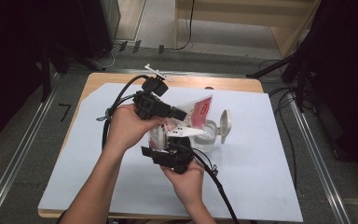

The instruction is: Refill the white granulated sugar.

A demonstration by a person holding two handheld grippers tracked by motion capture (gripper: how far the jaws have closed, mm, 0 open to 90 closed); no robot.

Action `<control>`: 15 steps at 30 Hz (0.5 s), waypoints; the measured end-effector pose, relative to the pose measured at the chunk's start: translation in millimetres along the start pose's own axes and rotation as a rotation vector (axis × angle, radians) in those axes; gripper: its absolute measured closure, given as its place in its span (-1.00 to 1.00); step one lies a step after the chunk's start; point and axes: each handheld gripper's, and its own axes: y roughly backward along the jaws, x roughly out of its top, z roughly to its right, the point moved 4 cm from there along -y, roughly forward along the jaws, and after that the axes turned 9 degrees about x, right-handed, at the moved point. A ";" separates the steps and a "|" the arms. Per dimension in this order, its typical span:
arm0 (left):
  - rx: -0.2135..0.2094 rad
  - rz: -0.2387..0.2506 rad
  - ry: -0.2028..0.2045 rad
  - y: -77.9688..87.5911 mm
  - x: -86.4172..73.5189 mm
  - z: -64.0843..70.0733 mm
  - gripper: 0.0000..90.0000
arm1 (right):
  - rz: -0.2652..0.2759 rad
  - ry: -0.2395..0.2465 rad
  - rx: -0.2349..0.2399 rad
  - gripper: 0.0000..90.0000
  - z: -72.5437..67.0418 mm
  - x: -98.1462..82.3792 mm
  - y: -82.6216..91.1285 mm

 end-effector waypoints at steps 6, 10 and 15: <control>-0.001 -0.003 -0.001 0.4 -0.3 -1.0 0.83 | -0.002 0.003 -0.009 0.37 -0.9 -0.3 -0.8; 0.000 -0.002 -0.002 0.4 -0.4 -1.1 0.83 | -0.003 0.013 -0.012 0.37 -0.7 -0.4 -1.0; 0.003 -0.005 -0.002 0.5 -0.4 -0.8 0.83 | -0.004 0.012 -0.012 0.37 -0.9 -0.5 -1.0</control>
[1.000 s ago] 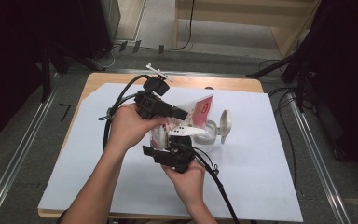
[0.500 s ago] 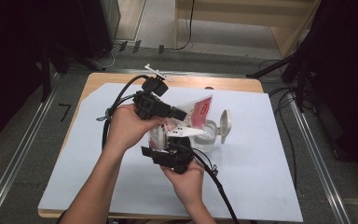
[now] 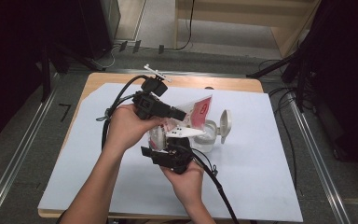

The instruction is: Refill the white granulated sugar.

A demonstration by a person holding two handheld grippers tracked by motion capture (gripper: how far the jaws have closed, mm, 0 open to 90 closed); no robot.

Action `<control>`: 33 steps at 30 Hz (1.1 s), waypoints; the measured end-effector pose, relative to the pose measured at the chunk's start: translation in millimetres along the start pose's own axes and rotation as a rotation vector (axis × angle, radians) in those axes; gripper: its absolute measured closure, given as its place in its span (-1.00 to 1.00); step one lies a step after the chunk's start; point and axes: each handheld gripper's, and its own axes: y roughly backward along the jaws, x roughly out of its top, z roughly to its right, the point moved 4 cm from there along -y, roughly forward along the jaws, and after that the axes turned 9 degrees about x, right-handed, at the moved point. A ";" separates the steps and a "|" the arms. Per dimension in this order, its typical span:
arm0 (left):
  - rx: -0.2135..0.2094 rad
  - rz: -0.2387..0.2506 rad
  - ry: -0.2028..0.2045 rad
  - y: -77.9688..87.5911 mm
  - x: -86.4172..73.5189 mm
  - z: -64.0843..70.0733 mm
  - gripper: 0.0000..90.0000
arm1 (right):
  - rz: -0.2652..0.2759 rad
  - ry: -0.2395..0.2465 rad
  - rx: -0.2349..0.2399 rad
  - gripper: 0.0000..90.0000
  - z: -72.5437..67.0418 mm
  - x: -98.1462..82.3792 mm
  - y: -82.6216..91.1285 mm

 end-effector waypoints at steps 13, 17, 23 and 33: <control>0.003 0.007 -0.001 2.5 0.0 0.1 0.83 | 0.002 0.004 0.000 0.37 -2.3 0.9 -0.7; -0.001 0.008 0.001 2.5 -0.1 -0.3 0.83 | 0.001 0.006 0.002 0.37 -2.4 1.3 -1.4; 0.003 0.001 0.000 4.0 -0.3 -0.6 0.83 | 0.000 0.004 0.004 0.37 -3.8 1.4 -1.7; 0.007 -0.007 0.003 4.5 -1.3 -1.6 0.83 | -0.007 0.008 0.011 0.37 -6.1 0.7 -4.0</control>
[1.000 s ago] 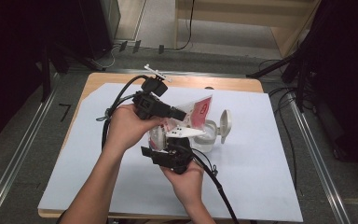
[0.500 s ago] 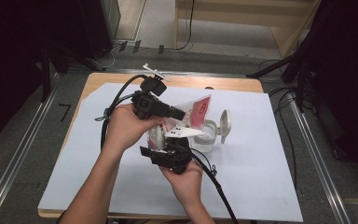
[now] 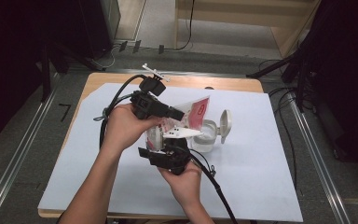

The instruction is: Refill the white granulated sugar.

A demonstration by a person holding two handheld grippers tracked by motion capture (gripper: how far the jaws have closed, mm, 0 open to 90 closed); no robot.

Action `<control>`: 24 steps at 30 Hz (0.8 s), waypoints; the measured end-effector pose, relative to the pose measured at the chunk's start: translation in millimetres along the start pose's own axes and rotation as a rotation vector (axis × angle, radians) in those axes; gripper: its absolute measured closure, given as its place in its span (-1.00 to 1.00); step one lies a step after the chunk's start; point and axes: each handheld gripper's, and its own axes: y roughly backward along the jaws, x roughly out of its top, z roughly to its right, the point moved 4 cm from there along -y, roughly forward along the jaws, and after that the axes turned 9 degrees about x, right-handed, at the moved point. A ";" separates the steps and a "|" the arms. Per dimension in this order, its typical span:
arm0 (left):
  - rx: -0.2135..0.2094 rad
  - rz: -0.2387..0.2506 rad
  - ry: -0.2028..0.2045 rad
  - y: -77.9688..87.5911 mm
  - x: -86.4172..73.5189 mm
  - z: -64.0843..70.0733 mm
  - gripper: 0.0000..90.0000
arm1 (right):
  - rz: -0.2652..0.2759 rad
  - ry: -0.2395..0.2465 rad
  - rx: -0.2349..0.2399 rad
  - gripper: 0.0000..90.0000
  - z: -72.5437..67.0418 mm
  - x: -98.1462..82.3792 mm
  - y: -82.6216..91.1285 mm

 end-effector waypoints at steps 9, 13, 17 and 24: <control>-0.003 0.003 0.001 -1.0 -0.1 0.9 0.83 | 0.001 -0.003 -0.001 0.37 -0.1 -0.5 -0.9; -0.002 -0.003 -0.012 -1.5 0.0 1.8 0.83 | 0.006 -0.007 -0.002 0.37 -0.4 -1.1 -0.7; -0.001 -0.001 -0.003 -2.7 0.1 3.3 0.82 | 0.010 -0.008 0.001 0.37 -0.4 -1.7 -0.1; 0.001 -0.004 -0.010 -2.2 0.1 3.2 0.82 | 0.011 -0.006 0.000 0.38 -0.9 -1.8 -0.1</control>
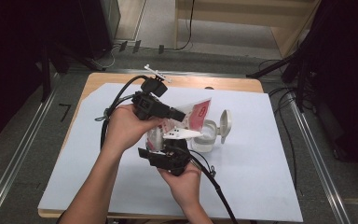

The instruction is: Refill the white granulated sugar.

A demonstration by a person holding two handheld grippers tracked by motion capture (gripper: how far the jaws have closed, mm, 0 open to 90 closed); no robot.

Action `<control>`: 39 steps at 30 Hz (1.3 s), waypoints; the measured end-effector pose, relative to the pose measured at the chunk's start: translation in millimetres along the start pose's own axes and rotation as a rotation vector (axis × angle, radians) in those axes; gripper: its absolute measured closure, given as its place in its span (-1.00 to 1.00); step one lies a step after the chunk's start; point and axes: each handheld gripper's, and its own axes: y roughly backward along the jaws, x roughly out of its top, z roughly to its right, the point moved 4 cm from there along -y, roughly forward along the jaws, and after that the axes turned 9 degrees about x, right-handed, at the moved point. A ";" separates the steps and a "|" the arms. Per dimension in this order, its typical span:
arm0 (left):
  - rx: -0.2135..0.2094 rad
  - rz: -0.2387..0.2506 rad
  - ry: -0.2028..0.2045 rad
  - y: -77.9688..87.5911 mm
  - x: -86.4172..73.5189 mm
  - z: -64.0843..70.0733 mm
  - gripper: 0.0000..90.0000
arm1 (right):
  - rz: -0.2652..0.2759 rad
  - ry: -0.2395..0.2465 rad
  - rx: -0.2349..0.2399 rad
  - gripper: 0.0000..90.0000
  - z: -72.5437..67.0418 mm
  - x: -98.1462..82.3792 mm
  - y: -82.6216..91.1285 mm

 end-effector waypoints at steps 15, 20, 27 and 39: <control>-0.004 0.003 -0.001 -2.2 -0.2 0.6 0.82 | 0.006 0.016 -0.010 0.39 1.9 -1.9 -1.3; 0.000 0.002 -0.011 -2.1 0.3 2.1 0.82 | 0.013 0.016 -0.009 0.39 1.1 -1.9 -1.2; 0.000 0.004 -0.011 -2.3 0.3 1.7 0.82 | 0.019 0.020 -0.012 0.39 1.4 -1.8 -2.0; 0.010 0.011 -0.015 -3.4 1.2 2.6 0.82 | 0.007 0.032 -0.014 0.39 1.0 -1.0 -0.9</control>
